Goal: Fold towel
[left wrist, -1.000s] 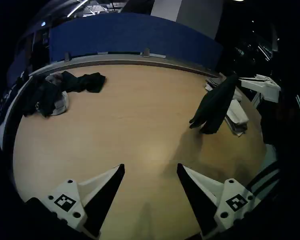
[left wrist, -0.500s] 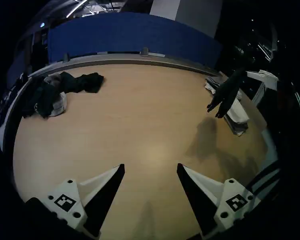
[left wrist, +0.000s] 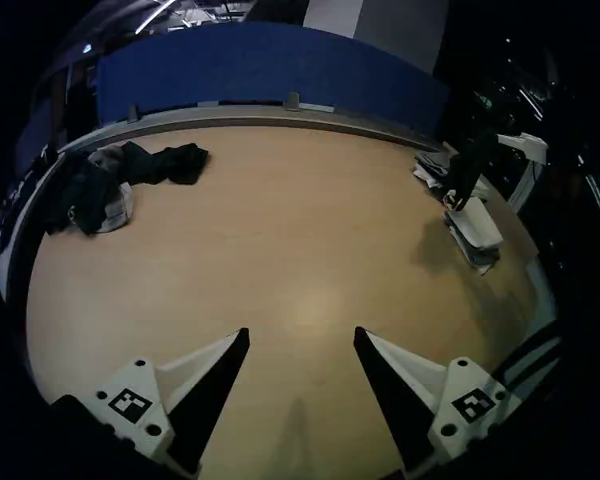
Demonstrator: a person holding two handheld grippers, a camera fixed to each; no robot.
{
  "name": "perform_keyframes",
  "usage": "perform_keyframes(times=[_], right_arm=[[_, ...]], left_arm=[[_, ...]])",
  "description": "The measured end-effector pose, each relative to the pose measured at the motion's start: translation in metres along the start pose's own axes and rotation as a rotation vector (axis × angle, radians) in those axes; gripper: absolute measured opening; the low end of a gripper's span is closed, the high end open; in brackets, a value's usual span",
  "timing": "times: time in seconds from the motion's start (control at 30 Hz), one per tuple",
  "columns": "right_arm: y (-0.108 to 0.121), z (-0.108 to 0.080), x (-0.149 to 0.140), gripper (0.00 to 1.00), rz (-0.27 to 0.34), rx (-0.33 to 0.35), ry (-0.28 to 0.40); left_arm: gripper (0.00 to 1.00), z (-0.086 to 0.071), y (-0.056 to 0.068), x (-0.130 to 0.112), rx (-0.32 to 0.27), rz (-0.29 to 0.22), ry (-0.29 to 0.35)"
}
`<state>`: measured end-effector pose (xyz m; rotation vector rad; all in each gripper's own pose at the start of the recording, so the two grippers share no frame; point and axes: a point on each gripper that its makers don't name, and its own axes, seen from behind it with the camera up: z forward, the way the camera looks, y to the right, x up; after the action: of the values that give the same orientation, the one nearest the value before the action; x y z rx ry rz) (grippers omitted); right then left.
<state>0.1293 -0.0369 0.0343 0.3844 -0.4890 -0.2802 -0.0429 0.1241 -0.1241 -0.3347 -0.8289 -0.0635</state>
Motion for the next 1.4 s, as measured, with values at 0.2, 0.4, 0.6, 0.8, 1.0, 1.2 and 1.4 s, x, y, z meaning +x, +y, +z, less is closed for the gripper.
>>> perform_keyframes(times=[0.2, 0.4, 0.6, 0.8, 1.0, 1.2, 1.4], right_arm=[[0.031, 0.008, 0.002, 0.02, 0.003, -0.032, 0.0], [0.058, 0.014, 0.001, 0.02, 0.004, -0.059, -0.006], [0.077, 0.024, -0.005, 0.02, 0.022, -0.074, -0.013], [0.08, 0.024, -0.017, 0.02, 0.039, -0.076, -0.027], [0.08, 0.011, -0.05, 0.02, 0.07, -0.086, -0.068], [0.076, -0.016, -0.095, 0.02, 0.127, -0.101, -0.119], [0.081, -0.042, -0.143, 0.02, 0.175, -0.142, -0.175]], left_arm=[[0.97, 0.002, 0.002, 0.002, 0.006, 0.0, -0.005], [0.97, 0.003, 0.003, 0.004, 0.013, 0.001, -0.006], [0.97, 0.004, 0.004, 0.005, 0.019, 0.007, -0.011], [0.97, 0.005, 0.008, 0.006, 0.021, 0.011, -0.014], [0.97, 0.006, 0.013, 0.008, 0.017, 0.014, -0.013], [0.97, 0.007, 0.018, 0.008, 0.01, 0.02, -0.016], [0.97, 0.007, 0.026, 0.006, 0.001, 0.032, -0.021]])
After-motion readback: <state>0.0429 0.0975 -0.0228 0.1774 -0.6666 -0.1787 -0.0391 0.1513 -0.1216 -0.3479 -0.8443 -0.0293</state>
